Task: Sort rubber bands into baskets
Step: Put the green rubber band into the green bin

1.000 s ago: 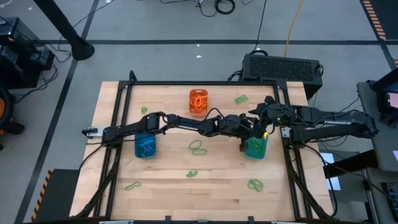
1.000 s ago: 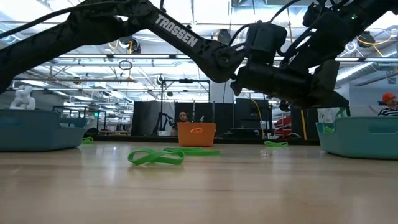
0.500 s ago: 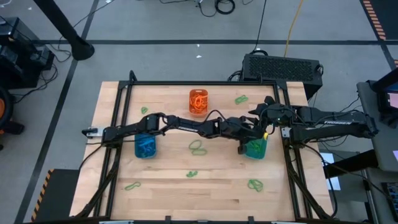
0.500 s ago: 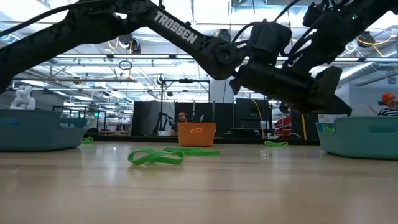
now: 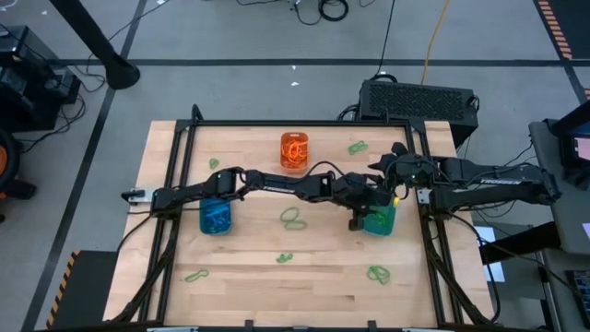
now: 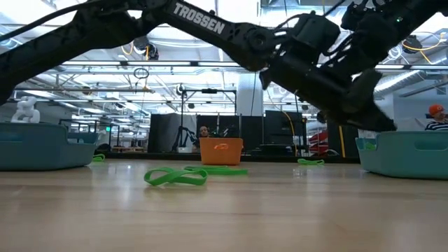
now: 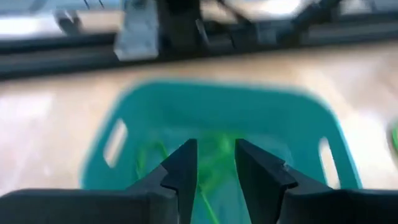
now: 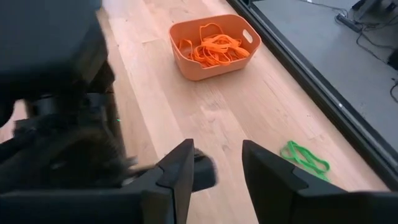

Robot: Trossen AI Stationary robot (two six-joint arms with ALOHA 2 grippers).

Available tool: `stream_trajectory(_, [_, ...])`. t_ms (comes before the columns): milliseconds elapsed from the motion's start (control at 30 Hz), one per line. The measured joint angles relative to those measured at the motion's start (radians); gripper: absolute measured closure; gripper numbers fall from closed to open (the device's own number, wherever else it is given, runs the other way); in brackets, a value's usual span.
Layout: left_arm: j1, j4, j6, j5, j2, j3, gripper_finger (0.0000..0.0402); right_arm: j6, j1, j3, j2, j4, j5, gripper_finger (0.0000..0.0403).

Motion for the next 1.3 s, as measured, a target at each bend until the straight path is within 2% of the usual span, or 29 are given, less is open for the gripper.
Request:
stream_trajectory(100, [-0.007, -0.176, 0.037, -0.005, -0.001, 0.041, 0.0286, -0.031, 0.000, 0.000, 0.000, 0.000, 0.000, 0.0275])
stream_trajectory(200, [-0.013, -0.327, 0.038, -0.060, -0.033, 0.049, 0.0286, -0.051, 0.000, 0.000, 0.000, 0.008, 0.014, 0.0275])
stream_trajectory(400, [-0.043, -0.596, 0.037, -0.307, -0.117, 0.049, 0.0286, -0.044, 0.000, 0.001, -0.016, 0.006, 0.146, 0.0275])
stream_trajectory(533, [-0.062, -0.813, 0.018, -0.463, -0.149, 0.051, 0.0286, -0.038, 0.002, 0.001, -0.034, -0.007, 0.151, 0.0275])
stream_trajectory(767, [-0.093, -1.188, -0.122, -0.486, -0.153, 0.046, 0.0286, 0.038, 0.019, -0.010, -0.028, -0.080, 0.125, 0.0275])
stream_trajectory(1033, [-0.159, -1.183, -0.182, -0.548, -0.151, 0.046, 0.0286, 0.067, 0.049, -0.033, -0.027, -0.032, 0.099, 0.0275])
stream_trajectory(1200, [-0.186, -1.236, -0.222, -0.550, -0.161, 0.046, 0.0286, 0.068, 0.081, -0.034, -0.027, -0.042, 0.047, 0.0275])
stream_trajectory(1300, [-0.201, -1.296, -0.229, -0.508, -0.187, 0.046, 0.0286, 0.067, 0.099, -0.034, -0.027, -0.043, 0.045, 0.0275])
